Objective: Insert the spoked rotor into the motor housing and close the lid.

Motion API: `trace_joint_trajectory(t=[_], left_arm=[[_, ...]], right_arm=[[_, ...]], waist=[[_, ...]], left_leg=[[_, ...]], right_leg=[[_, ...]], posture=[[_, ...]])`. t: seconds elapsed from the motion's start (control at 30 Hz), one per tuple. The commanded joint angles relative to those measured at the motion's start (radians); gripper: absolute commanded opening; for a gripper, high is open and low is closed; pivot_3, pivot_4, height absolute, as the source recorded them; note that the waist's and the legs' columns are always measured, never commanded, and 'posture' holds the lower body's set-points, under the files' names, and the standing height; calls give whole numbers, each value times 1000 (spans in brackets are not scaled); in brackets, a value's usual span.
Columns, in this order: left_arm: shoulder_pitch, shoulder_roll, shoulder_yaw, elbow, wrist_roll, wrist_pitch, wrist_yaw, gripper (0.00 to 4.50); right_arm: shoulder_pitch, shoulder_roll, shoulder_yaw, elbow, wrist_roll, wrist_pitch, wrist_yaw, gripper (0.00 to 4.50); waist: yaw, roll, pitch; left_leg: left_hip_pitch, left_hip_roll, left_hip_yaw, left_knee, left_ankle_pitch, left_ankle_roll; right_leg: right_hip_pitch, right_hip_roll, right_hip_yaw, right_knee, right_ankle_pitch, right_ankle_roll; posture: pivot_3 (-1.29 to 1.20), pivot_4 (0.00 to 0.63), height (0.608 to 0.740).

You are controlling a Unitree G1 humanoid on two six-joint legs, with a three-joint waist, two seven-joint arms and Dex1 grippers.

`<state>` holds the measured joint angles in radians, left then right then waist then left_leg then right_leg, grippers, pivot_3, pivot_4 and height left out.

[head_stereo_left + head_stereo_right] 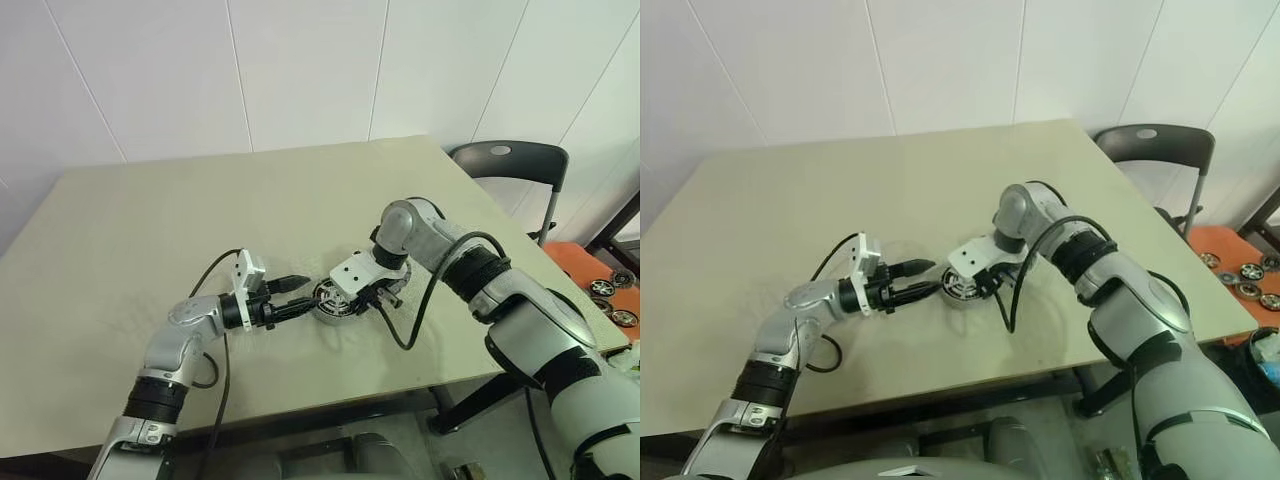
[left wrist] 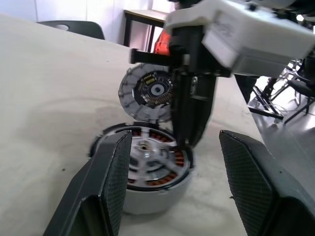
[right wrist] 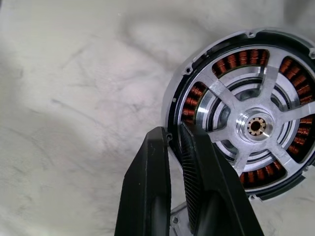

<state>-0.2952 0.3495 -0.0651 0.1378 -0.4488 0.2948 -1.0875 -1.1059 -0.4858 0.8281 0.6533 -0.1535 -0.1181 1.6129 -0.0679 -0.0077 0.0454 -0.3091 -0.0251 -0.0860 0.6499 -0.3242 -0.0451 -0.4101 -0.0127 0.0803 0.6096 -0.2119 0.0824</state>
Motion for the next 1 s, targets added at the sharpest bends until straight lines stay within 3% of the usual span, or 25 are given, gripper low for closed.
trace_joint_trajectory(t=[0.03,0.73,0.9,1.0], left_arm=[[-20,4,14,-32,-17,-4,-2,3022],[5,-1,12,-70,-18,7,18,3022],[16,3,17,-84,-21,12,24,3022],[14,7,19,-85,-23,16,24,3022]], right_arm=[[-33,-8,-13,-35,31,-15,2,71],[0,105,-76,158,-105,-107,-64,71],[-7,119,-104,188,-125,-108,-64,1619],[-8,120,-126,173,-114,-91,-31,1619]], waist=[[0,0,0],[-7,-2,-1],[-11,-2,-2],[-19,-2,-1]], left_leg=[[0,0,0,0,0,0],[6,1,1,2,0,0],[8,1,1,4,0,0],[7,1,1,4,0,0]], right_leg=[[0,0,0,0,0,0],[6,2,-1,3,-3,0],[7,3,-1,4,-3,-2],[9,4,0,4,-2,-3]], posture=[[0,0,740],[0,0,740],[0,0,740],[0,0,740]])
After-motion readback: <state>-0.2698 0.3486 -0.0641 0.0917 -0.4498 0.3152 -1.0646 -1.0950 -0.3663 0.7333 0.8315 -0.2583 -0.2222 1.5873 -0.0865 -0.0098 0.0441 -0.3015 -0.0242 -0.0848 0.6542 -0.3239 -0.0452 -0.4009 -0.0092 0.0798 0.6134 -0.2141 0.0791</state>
